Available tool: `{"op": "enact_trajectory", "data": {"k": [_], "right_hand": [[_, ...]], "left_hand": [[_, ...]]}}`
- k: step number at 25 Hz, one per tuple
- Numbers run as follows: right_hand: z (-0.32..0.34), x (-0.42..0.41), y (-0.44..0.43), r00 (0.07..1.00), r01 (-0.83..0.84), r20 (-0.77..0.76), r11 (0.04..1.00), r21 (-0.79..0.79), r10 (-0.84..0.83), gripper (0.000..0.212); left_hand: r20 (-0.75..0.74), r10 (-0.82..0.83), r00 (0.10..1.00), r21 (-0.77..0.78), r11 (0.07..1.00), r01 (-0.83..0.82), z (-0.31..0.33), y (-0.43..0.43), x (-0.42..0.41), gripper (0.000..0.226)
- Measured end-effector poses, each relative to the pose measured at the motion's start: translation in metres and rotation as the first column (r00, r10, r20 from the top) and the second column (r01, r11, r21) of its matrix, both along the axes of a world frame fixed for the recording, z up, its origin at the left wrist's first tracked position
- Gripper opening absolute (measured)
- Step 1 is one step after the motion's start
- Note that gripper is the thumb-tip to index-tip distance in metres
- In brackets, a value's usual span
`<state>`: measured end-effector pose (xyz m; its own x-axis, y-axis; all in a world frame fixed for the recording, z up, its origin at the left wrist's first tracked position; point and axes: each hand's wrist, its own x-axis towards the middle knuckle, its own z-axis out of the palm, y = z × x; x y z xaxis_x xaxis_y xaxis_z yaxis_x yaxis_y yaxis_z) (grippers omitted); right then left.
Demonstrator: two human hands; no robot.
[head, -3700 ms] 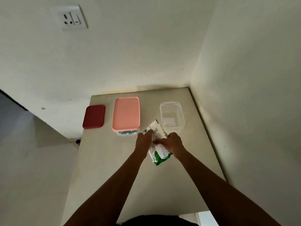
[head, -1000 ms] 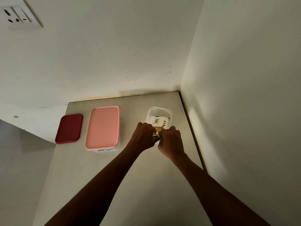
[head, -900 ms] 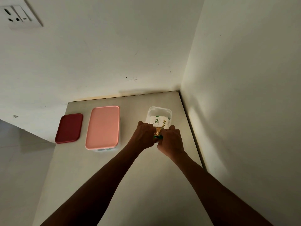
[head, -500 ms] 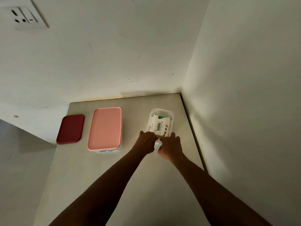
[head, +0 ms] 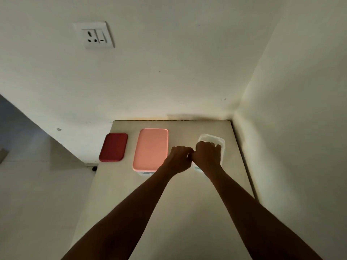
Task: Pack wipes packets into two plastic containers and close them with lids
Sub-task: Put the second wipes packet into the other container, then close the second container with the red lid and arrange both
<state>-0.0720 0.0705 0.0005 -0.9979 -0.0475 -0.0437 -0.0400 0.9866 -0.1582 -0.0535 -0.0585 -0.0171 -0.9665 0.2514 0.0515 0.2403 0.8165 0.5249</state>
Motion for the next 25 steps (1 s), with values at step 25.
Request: {"op": "enact_trajectory", "data": {"k": [25], "right_hand": [[-0.078, -0.008, -0.355, 0.824, -0.006, 0.518, 0.916, -0.401, 0.231, 0.055]], "left_hand": [[0.428, 0.616, 0.661, 0.013, 0.727, -0.686, -0.073, -0.399, 0.015, 0.043]]}}
